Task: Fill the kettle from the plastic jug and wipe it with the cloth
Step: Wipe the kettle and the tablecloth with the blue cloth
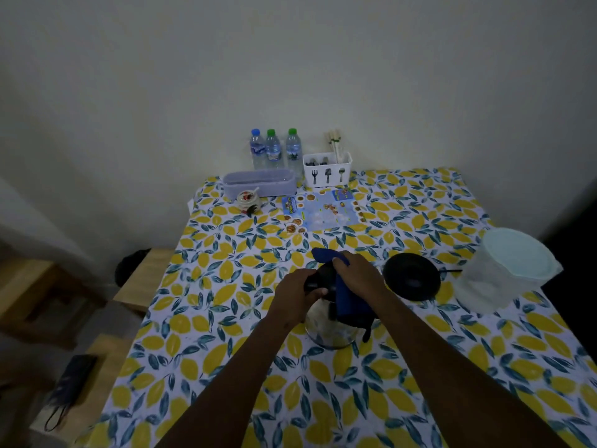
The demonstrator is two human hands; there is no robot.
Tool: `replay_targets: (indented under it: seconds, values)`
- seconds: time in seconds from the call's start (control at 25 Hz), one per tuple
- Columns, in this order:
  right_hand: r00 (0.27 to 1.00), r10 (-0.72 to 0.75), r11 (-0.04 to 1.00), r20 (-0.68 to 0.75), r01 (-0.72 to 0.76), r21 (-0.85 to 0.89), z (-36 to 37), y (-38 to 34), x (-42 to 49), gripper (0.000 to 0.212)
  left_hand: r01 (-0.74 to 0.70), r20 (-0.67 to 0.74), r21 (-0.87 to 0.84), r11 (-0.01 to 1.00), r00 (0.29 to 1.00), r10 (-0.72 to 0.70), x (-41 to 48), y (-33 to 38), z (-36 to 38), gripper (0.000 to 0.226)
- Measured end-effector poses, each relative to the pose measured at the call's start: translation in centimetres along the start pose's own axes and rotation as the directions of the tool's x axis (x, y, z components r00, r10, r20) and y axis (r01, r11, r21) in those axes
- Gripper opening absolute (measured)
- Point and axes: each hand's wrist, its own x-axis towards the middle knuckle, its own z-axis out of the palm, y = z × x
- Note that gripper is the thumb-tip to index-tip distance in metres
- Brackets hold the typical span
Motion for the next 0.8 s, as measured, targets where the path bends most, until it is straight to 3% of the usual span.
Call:
replay_targets:
  seconds: [0.08,0.2,0.28,0.36,0.44,0.52,0.64,0.72,0.8]
  values:
    - [0.992,-0.036,0.999,-0.119,0.036,-0.003,0.2,-0.2,-1.0,0.053,0.041,0.041,0.025,0.999,0.998,-0.042,0.3,-0.1,0.0,0.055]
    - [0.902,-0.229,0.973,-0.367,0.197,-0.122,2.6,1.3,-5.1,0.05,0.083,0.095,0.061,0.995,0.991,-0.089,0.9,0.0,-0.3,0.048]
    - [0.891,-0.233,0.972,-0.389,0.208,-0.106,2.4,1.4,-5.4,0.049,0.048,0.149,0.114,0.992,0.987,-0.065,1.3,0.7,-0.5,0.05]
    - [0.946,-0.159,0.987,-0.282,0.162,-0.013,1.0,1.2,-2.7,0.043,0.036,0.175,0.141,0.989,0.983,-0.061,1.5,1.4,-0.5,0.055]
    - [0.996,-0.089,0.993,0.018,0.088,0.073,-1.7,1.0,0.2,0.034,0.051,0.16,0.119,0.992,0.985,-0.069,1.7,1.8,-0.3,0.06]
    - [0.957,-0.048,0.994,0.287,0.017,0.108,-4.6,1.7,1.9,0.036,0.056,0.147,0.102,0.993,0.987,-0.071,1.7,1.7,-0.1,0.07]
    - [0.916,0.004,0.981,0.402,-0.081,0.175,-6.7,3.0,1.2,0.039,0.056,0.112,0.072,0.996,0.992,-0.063,2.1,0.5,0.5,0.075]
    - [0.919,0.017,0.893,0.394,-0.191,0.408,-5.3,4.3,0.3,0.031,0.058,0.082,0.069,0.996,0.995,-0.064,2.0,0.2,0.7,0.074]
    - [0.909,0.02,0.647,0.417,-0.329,0.688,-3.0,5.0,-0.7,0.029,0.069,0.089,0.056,0.996,0.993,-0.074,2.0,0.3,0.6,0.081]
